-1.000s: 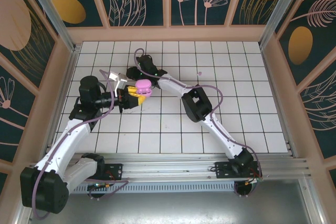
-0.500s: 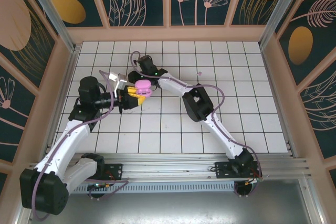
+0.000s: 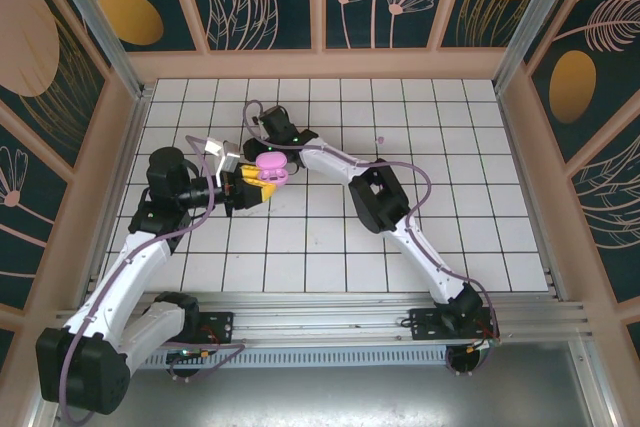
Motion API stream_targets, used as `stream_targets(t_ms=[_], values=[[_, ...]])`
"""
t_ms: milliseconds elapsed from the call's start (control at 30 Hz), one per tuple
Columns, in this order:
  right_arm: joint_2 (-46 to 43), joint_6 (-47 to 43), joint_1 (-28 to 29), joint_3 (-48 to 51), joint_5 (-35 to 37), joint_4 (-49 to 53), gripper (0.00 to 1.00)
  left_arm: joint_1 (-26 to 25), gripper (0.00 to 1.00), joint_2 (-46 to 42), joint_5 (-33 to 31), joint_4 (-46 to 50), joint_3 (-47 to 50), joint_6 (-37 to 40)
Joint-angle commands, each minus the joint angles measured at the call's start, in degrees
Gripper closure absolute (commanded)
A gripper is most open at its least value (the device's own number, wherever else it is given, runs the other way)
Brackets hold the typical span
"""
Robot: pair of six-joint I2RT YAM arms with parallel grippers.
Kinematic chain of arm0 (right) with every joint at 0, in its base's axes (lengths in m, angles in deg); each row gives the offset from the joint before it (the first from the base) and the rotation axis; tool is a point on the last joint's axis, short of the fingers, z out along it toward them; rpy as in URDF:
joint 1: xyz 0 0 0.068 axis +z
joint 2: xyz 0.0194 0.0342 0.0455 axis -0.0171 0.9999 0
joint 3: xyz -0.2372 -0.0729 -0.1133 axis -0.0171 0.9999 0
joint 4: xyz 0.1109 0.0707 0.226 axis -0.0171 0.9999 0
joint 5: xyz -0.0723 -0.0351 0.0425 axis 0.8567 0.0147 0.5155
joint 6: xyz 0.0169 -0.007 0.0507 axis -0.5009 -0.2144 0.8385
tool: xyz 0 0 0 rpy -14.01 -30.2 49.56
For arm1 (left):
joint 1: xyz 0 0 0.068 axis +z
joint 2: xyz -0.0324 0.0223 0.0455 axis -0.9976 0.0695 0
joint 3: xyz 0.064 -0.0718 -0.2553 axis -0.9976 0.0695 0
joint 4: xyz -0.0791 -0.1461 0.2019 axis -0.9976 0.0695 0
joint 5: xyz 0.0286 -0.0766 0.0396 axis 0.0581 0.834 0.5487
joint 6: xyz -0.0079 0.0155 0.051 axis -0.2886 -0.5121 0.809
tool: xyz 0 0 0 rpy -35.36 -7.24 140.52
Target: Insert wireless bluetooth earbuds into charging case
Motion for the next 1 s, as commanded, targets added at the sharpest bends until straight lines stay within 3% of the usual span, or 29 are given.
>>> stream_targets(t_ms=[0,567,700,967], values=[[2.0,-2.7,-0.3,-4.2,2.4,0.4,0.51,0.5,0.84,-1.1,0.1,0.0,0.1,-0.9],[9.2,-3.9,0.5,-9.3,-3.3,-13.5,0.43,0.5,0.84,-1.1,0.3,0.1,0.2,-0.9],[10.2,-3.8,1.1,-9.8,-4.8,-13.9,0.46,0.5,0.84,-0.9,0.3,0.2,0.0,-0.8],[10.0,-4.8,3.1,-8.2,-7.7,-8.5,0.62,0.5,0.84,-1.0,0.1,0.1,0.2,-0.8]])
